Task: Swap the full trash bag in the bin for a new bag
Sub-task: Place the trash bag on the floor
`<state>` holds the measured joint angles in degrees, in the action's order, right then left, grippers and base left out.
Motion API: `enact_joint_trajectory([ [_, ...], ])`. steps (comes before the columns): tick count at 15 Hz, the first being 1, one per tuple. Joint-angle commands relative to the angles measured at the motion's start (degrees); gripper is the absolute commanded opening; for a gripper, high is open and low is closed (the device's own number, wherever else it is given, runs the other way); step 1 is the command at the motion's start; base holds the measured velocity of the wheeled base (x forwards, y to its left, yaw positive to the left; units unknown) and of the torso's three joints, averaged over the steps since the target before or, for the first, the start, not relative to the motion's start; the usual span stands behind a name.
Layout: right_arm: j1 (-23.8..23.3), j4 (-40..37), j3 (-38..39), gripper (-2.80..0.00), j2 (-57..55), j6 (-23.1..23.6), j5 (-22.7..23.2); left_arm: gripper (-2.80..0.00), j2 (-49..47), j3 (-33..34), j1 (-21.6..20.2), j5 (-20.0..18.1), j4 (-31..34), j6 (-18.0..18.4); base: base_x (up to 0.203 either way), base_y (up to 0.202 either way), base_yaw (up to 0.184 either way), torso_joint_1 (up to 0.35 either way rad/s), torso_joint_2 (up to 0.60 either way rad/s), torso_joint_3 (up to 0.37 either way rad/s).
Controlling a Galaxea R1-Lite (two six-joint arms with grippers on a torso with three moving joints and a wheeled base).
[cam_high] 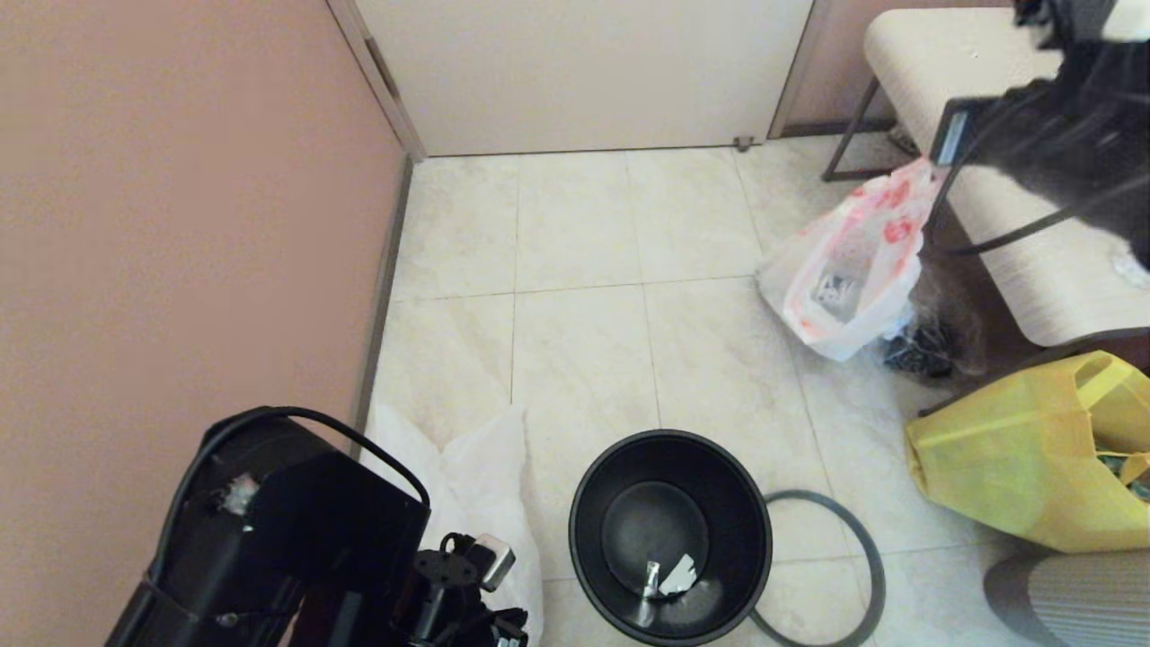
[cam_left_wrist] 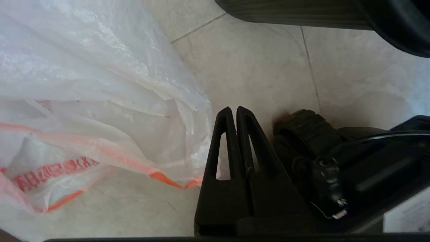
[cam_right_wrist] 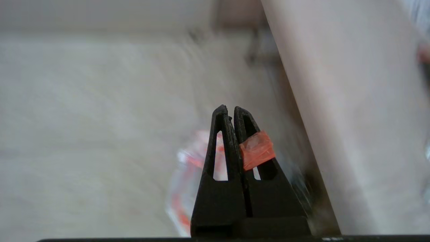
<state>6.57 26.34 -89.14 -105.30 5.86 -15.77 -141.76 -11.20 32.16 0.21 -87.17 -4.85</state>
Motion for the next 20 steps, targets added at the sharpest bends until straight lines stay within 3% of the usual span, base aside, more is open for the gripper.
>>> enact_joint_trajectory([
  [1,-3.47,1.47,-0.38,-2.80,-12.42,0.15,0.02,-2.80,-1.18,-0.57,-0.20,0.06,-0.49,0.39,0.000,0.000,0.000,0.000,0.00,0.000],
  [5,-8.23,3.14,-5.47,-2.80,-24.63,1.44,-0.50,-2.80,-1.32,-0.92,-0.44,-0.03,-0.49,0.81,0.000,0.000,0.000,0.000,0.00,0.000],
  [11,-4.32,-2.63,-0.23,-2.80,-13.30,3.45,-3.65,-2.80,-2.40,-1.63,-0.43,-0.03,-0.49,1.91,0.000,0.000,0.000,0.000,0.00,0.000],
  [13,-1.70,-10.82,0.96,-2.80,-7.40,0.01,-3.65,-2.80,-3.43,-1.72,-0.52,0.06,-0.49,3.62,0.000,0.000,0.000,0.000,0.00,0.000],
  [15,-0.34,-26.91,0.70,-2.80,-4.97,-3.15,-4.68,-2.80,-3.52,-1.80,-0.52,0.14,-0.49,3.71,0.000,0.000,0.000,0.000,0.00,0.000],
  [17,0.42,-43.35,-2.33,-2.80,-5.01,-7.30,-9.57,-2.80,-3.87,-1.97,-0.52,0.32,-0.49,3.79,0.000,0.000,0.000,0.000,0.00,0.000],
  [18,0.65,-50.08,-5.21,-2.80,-6.21,-11.74,-11.24,-2.80,-3.87,-1.89,-0.69,0.32,-0.49,3.97,0.000,0.000,0.000,0.000,0.00,0.000],
  [19,0.83,-53.20,-7.67,-2.80,-8.12,-16.16,-11.98,-2.80,-3.87,-1.98,-1.06,0.32,-0.49,4.14,0.000,0.000,0.000,0.000,0.00,0.000],
  [20,0.84,-54.09,-9.59,-2.80,-10.62,-17.77,-12.25,-2.80,-3.87,-2.31,-1.22,0.32,-0.49,4.15,0.000,0.000,0.000,0.000,0.00,0.000],
])
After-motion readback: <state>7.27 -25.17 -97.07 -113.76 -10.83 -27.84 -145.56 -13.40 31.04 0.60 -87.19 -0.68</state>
